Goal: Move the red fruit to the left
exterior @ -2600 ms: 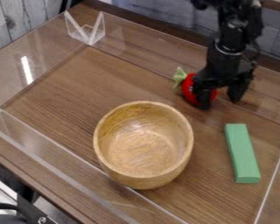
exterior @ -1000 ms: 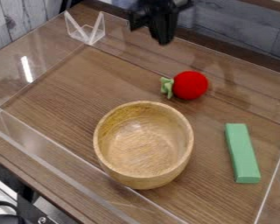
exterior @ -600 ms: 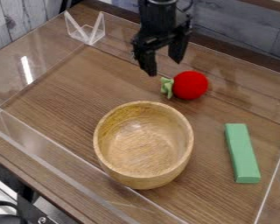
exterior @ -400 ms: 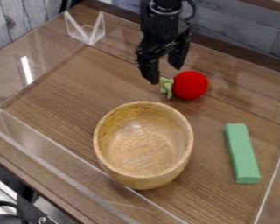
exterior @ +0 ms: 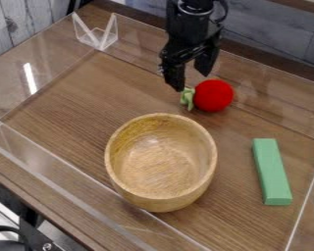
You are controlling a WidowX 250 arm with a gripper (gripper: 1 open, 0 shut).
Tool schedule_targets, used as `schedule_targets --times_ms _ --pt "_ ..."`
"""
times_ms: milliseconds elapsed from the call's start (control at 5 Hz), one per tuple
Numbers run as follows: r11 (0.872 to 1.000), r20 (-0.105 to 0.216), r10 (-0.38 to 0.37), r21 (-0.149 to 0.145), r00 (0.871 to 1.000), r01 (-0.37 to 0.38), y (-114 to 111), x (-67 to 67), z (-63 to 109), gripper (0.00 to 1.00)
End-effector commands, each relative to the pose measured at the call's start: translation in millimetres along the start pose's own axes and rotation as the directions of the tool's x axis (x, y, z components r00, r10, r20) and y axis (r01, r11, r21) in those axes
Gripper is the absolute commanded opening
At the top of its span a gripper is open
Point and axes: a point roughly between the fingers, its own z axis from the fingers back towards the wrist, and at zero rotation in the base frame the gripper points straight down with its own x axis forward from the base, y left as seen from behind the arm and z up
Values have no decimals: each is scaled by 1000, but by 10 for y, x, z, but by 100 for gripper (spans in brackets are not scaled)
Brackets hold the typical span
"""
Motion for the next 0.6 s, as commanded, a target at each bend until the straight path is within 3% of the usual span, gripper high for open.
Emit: schedule_targets --times_ms 0,200,400 --pt "998 41 43 -45 998 -41 -157 -44 -51 100" --pt "995 51 90 -38 995 -88 -191 -91 -219 0" --pt "998 5 39 -45 999 -39 -115 128 -51 0"
